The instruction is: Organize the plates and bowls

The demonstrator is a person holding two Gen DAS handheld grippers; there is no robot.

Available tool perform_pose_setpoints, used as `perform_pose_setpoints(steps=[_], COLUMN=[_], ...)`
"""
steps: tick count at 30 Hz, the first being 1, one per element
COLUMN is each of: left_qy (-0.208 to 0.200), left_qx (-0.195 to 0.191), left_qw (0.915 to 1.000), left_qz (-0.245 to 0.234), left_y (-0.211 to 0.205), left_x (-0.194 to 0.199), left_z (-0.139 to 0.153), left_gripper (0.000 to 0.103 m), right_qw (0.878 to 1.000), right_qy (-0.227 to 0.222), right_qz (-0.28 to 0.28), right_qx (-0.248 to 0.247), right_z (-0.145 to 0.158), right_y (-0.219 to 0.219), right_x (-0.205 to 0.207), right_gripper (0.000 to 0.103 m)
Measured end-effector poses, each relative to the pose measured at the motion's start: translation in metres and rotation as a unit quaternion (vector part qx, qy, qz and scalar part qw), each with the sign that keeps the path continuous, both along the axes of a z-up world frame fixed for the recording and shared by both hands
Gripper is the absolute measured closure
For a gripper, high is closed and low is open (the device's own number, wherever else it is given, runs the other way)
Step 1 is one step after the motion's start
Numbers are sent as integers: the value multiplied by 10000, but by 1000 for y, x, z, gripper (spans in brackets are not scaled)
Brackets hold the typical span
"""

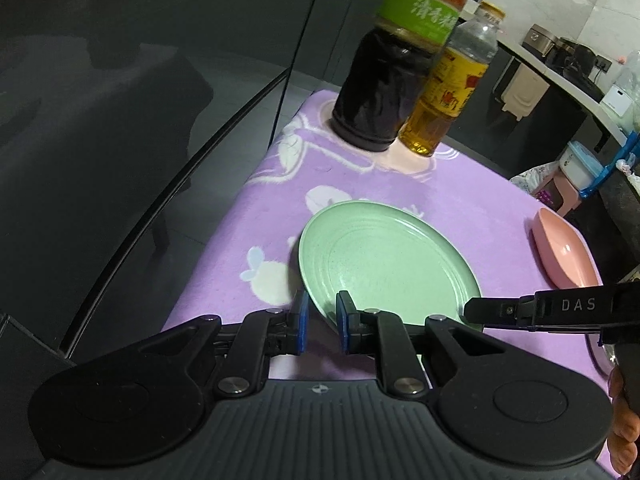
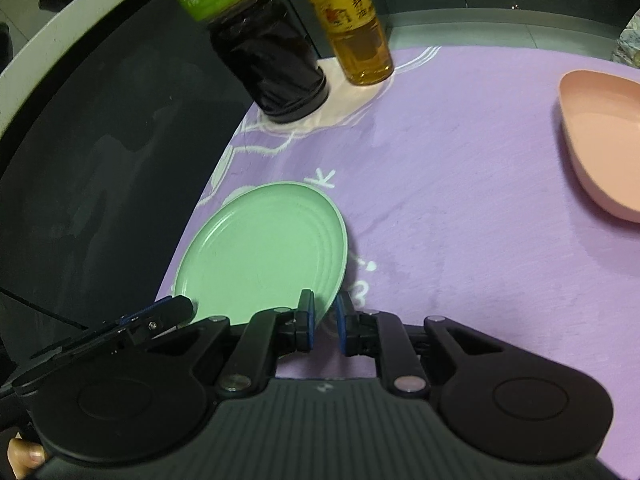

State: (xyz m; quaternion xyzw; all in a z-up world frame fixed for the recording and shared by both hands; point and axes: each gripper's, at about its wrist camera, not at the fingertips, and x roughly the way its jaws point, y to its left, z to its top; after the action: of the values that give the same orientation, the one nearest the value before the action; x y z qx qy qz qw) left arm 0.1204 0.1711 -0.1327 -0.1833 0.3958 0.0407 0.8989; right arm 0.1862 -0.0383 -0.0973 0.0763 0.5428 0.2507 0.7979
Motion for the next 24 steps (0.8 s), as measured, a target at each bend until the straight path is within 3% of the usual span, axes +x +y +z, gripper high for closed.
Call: perform_pose_setpoints(steps=[8,10,18,24], left_qy=[258,318,443,209], left_qx=[-194,-211,-333,-412], left_qw=[9995,9993,9984,9988], left_qz=[-10,6,87,136], left_y=[9,10,13,12], left_x=[-4,-7,-18,-30], left_z=[-8,-6,0,16], left_gripper=[84,80,78,78], right_qw=[9998,9998,9998,9994], right_qy=[188,158,91,54], right_qz=[77,47,-171,-332], right_qx=[-79,-80,-62,38], right_z=[-10,-8,4,8], right_y=[7,5,-12,-32], right_x=[-3,-5,-10,-20], right_gripper=[90,90,90,90])
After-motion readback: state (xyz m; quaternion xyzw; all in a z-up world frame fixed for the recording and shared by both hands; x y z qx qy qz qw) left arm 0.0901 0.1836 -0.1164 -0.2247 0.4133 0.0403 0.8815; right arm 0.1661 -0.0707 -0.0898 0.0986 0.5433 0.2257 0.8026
